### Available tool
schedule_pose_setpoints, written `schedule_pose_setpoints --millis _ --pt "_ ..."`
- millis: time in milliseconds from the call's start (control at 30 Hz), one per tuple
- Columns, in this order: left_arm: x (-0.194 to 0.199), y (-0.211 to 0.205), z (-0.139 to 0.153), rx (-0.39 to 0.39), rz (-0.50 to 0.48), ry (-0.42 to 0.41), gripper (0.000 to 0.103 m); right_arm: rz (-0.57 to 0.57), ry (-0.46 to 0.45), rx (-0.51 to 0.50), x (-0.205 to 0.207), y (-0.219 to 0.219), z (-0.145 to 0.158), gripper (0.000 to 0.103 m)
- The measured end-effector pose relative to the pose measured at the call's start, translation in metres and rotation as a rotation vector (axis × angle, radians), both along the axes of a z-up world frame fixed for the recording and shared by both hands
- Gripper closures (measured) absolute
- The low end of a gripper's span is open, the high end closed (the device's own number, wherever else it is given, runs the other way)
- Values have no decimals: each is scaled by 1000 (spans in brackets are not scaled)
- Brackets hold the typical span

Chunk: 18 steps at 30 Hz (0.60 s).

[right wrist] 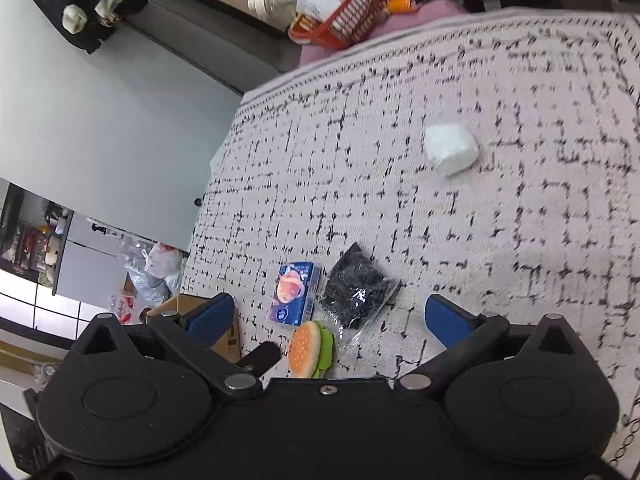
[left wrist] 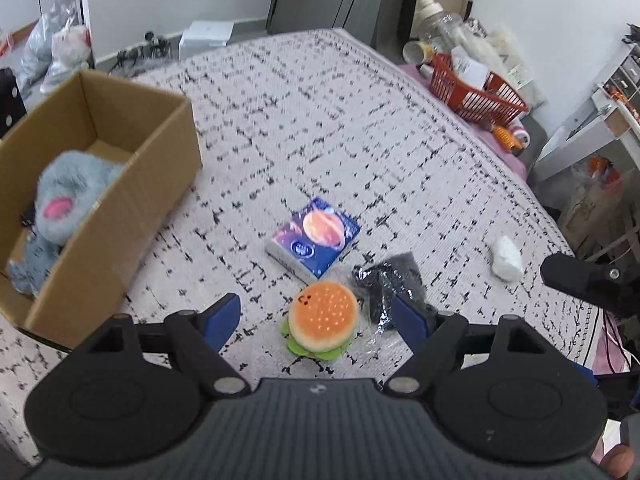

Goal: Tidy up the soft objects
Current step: 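Move the left gripper to the burger plush while the right gripper approaches the black bag, then close the left gripper on the burger plush while the right gripper grasps the black bag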

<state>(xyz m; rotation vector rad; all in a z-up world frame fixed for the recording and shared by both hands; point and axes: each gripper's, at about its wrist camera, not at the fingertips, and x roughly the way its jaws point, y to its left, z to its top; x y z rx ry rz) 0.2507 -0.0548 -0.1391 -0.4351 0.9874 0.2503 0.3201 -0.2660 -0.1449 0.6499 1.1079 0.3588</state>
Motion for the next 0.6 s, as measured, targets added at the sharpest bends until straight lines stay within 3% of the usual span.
schedule_pose_setpoints --millis 433,567,600 --pt "24 2 -40 -61 1 72 23 2 84 -68 26 23 -32 0" --pt "27 4 -49 -83 -1 84 27 27 94 -100 34 37 -38 0" --pt "27 5 -51 -88 -1 87 31 37 95 -110 36 41 -40 0"
